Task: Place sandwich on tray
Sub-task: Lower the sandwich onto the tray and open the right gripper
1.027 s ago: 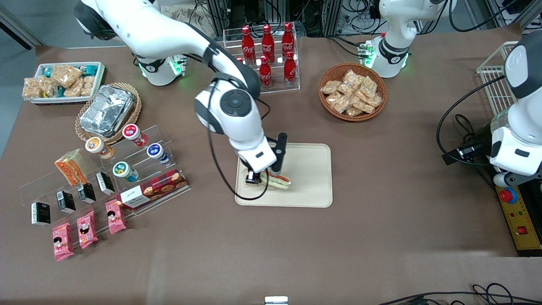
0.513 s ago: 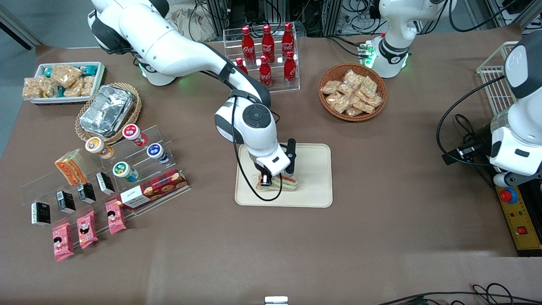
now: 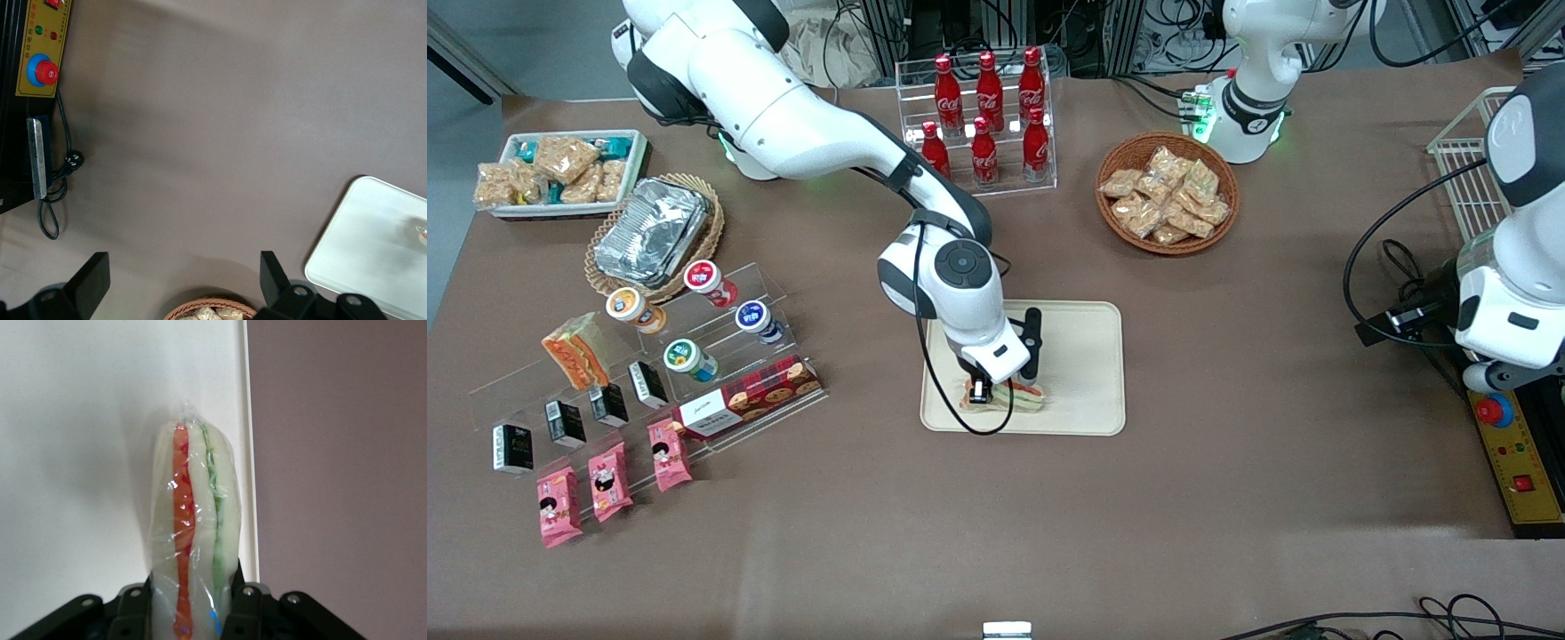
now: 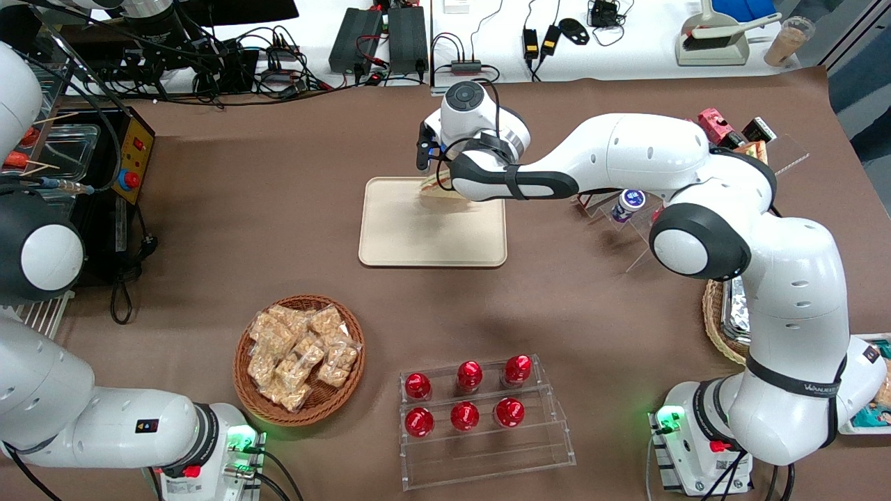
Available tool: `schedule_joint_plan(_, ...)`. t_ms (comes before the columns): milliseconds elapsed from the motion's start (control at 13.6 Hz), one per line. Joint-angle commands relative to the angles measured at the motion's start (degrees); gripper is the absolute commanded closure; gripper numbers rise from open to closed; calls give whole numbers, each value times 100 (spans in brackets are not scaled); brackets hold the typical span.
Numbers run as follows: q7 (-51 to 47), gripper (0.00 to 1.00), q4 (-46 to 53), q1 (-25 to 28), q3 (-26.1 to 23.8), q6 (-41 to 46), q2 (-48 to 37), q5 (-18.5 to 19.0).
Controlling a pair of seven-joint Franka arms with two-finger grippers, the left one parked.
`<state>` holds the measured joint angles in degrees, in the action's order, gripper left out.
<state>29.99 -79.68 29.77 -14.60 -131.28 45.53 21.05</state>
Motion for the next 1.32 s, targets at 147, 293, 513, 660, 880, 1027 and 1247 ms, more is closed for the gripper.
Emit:
schedule_joint_plan(147,-300,58,146,37,71,-239,219,127)
schedule_joint_plan(293,-397,55,138,37,89,-240,228,127)
schedule_joint_plan(513,-397,52,146,37,89,-249,228,92)
schedule_joint_plan(660,-415,27,146,37,89,-257,219,83)
schedule_joint_plan(880,-415,15,137,28,89,-266,202,74)
schedule_joint_plan(1027,-415,2,146,-24,72,-266,158,66)
schedule_joint_plan(1247,-406,2,138,-68,45,-205,-17,-13)
